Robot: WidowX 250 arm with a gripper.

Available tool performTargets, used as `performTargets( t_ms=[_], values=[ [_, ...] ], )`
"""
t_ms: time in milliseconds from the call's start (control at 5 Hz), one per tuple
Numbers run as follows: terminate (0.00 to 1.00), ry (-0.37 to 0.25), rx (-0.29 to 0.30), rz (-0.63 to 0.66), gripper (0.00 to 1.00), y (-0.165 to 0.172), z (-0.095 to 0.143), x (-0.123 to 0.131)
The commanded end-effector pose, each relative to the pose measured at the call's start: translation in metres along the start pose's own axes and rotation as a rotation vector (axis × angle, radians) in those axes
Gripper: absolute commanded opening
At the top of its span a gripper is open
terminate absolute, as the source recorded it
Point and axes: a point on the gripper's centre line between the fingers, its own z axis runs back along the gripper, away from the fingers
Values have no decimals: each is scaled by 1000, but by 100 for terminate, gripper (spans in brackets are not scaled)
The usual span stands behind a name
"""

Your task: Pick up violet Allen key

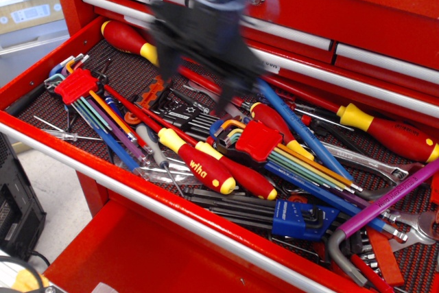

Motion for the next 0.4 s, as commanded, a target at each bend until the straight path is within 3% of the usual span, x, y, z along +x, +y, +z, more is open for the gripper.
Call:
performTargets(
  t_ms=[0,200],
  values=[
    [0,-28,-6,-221,100,-80,19,10],
    [0,-54,-38,-350,100,-131,24,18]
  ],
)
